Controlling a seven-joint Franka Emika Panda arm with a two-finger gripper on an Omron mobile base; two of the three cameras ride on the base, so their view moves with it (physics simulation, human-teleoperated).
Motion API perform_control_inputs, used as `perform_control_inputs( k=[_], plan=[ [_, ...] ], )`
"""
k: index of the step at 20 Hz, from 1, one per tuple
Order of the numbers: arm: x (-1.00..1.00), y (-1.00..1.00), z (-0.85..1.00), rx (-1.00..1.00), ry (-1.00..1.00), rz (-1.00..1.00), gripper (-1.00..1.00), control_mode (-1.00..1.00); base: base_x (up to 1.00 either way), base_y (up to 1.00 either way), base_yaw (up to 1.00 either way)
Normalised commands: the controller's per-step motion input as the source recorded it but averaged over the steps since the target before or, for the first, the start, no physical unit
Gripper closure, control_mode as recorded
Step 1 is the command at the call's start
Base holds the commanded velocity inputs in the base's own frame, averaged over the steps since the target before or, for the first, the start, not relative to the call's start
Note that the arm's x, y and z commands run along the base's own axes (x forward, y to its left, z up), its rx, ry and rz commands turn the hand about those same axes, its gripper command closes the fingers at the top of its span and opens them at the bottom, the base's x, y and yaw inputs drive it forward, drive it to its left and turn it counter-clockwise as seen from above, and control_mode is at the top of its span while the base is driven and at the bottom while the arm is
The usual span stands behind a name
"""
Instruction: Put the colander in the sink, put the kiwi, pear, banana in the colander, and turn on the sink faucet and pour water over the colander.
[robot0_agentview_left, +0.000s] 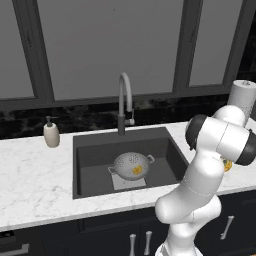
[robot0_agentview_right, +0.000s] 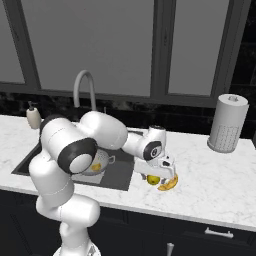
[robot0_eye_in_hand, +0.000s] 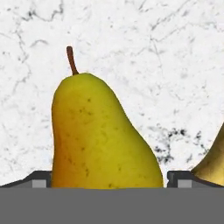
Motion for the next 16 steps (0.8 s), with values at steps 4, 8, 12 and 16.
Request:
perform_control_inputs(
  k=[4, 8, 12, 16],
  plan=[
    [-0.30, 0.00, -0.25, 0.00, 0.03, 0.00, -1.00, -1.00, 0.00, 0.00, 0.00],
    [0.00, 0.03, -0.38, 0.00, -0.02, 0.00, 1.00, -1.00, 0.00, 0.00, 0.00],
    [-0.03, 0.24, -0.26, 0.00, -0.19, 0.00, 1.00, -1.00, 0.00, 0.00, 0.00],
    [-0.46, 0.37, 0.55, 0.00, -0.43, 0.05, 1.00, -1.00, 0.00, 0.00, 0.00]
  ],
)
